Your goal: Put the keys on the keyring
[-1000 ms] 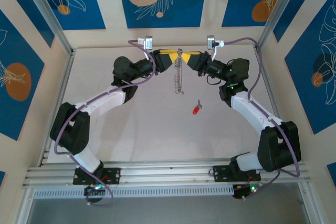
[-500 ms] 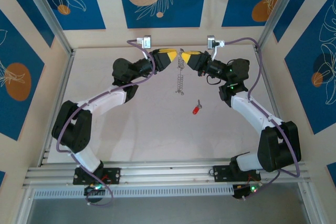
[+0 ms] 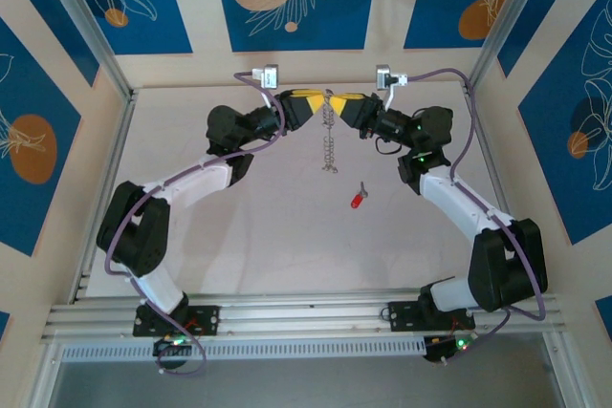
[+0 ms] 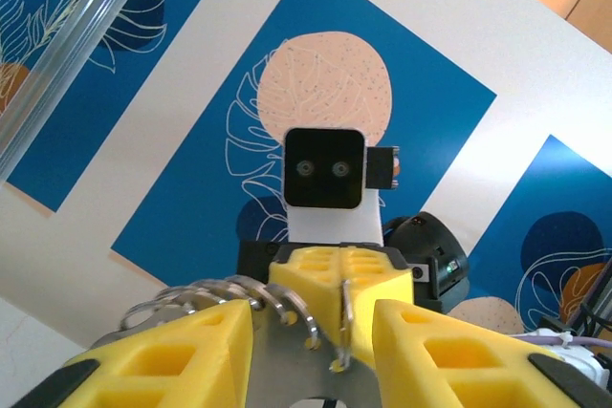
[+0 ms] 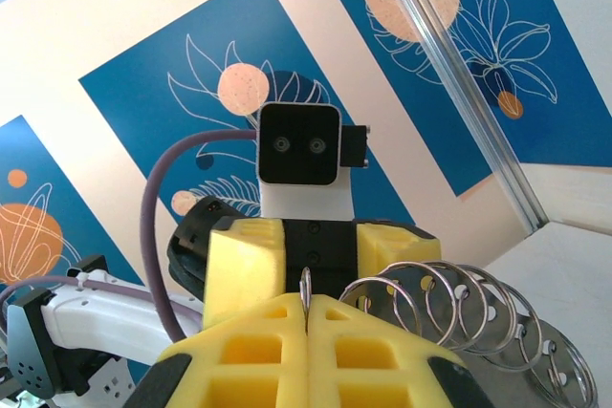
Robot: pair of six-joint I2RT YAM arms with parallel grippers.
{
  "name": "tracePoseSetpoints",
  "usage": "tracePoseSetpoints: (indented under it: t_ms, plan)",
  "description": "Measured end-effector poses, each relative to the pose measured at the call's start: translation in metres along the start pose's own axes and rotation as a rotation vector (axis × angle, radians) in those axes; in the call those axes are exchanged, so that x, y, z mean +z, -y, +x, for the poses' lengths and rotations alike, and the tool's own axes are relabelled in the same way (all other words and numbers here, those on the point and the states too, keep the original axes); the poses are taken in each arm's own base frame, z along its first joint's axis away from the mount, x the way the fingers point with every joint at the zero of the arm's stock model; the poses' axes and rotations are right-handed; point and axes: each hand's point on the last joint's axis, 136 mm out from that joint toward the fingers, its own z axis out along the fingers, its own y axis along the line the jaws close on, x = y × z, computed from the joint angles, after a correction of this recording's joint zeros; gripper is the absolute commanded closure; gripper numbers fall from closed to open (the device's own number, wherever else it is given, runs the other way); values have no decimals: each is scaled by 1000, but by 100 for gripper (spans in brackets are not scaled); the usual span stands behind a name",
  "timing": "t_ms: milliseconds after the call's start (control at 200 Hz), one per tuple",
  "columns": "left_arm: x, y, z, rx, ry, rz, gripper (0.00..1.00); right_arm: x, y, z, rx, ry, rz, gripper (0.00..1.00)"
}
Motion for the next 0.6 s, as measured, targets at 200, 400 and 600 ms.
tracePoseSetpoints:
  t_ms: [200,400,600]
  plan:
    - [3,5,0,9,-8,17,72,1,5,3,11,-5,6,100]
    - [4,7,3,9,-20,24,73,1,6,3,12,-3,8,100]
    - [4,5,7,14,-35,19,83,1,6,2,12,0,10,100]
